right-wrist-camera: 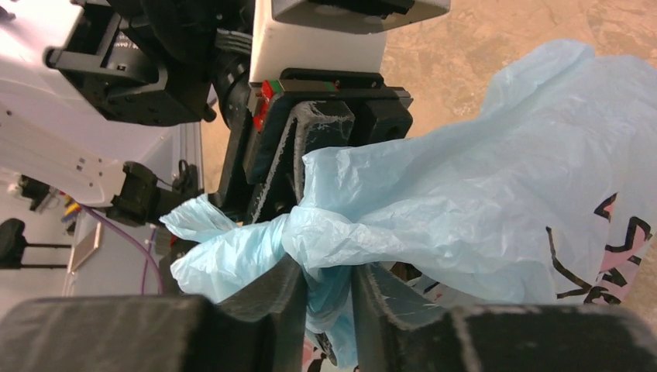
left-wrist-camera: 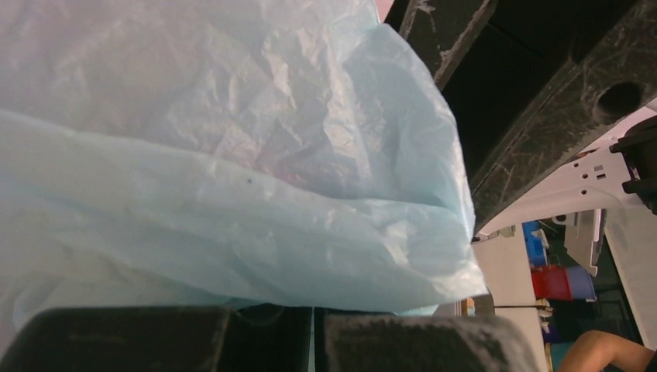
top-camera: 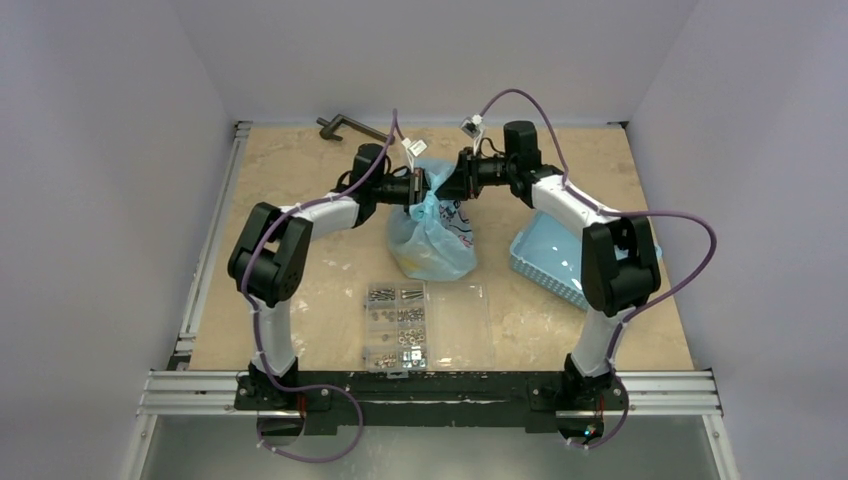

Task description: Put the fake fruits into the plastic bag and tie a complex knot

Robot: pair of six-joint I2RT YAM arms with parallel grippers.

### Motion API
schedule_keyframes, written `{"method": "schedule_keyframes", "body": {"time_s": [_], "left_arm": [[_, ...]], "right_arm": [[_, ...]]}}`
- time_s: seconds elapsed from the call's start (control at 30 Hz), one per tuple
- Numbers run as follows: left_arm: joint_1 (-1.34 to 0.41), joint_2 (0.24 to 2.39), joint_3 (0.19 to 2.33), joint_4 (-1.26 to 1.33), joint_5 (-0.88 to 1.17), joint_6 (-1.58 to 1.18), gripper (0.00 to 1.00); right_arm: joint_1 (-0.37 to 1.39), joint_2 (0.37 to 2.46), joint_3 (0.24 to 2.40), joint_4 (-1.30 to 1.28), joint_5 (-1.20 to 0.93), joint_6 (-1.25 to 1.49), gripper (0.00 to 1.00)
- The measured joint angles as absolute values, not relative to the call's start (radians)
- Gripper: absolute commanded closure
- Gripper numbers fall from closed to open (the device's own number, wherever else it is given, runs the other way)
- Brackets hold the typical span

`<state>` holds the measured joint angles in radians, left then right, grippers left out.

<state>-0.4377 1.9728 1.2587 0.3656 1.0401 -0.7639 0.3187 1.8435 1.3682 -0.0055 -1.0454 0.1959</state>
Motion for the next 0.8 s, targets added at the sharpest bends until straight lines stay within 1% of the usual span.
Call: {"method": "schedule_keyframes", "body": {"time_s": [0.03,0.07,0.17,0.27,0.4,0.53,0.6,0.63,0.73,0.77,0.8], "left_arm": [[-0.435,1.973,1.259,0.358,1.036,-0.762,1.00],[-0.434,1.973,1.259,0.356,1.033,-0.762,1.00],[-0.432,1.973,1.259,0.363,1.032,-0.764,1.00],[-0.432,1.982,1.257,0.377,1.035,-0.775,1.00],[-0.433,1.983,1.257,0.409,1.048,-0.792,1.00],[-0.433,1.983,1.257,0.438,1.048,-0.807,1.00],[-0.433,1.983,1.257,0.449,1.048,-0.813,1.00],[-0.433,1.983,1.257,0.453,1.048,-0.819,1.00],[-0.433,1.983,1.257,0.460,1.048,-0.824,1.00],[-0.433,1.983,1.257,0.462,1.048,-0.827,1.00],[-0.433,1.983,1.257,0.464,1.049,-0.827,1.00]], "right_arm": [[0.319,1.848,1.368,0.013,-1.043,0.220,0.81],[0.320,1.848,1.368,0.026,-1.042,0.236,0.78],[0.323,1.847,1.361,0.055,-1.043,0.268,0.55],[0.323,1.832,1.350,0.038,-1.063,0.251,0.41],[0.285,1.804,1.356,-0.088,-1.085,0.170,0.36],[0.214,1.790,1.409,-0.257,-1.118,0.072,0.35],[0.183,1.782,1.433,-0.323,-1.120,0.028,0.39],[0.168,1.773,1.436,-0.348,-1.120,0.012,0.45],[0.151,1.745,1.432,-0.402,-1.117,-0.028,0.76],[0.152,1.737,1.424,-0.409,-1.112,-0.040,0.85],[0.154,1.727,1.410,-0.410,-1.102,-0.049,0.91]]}}
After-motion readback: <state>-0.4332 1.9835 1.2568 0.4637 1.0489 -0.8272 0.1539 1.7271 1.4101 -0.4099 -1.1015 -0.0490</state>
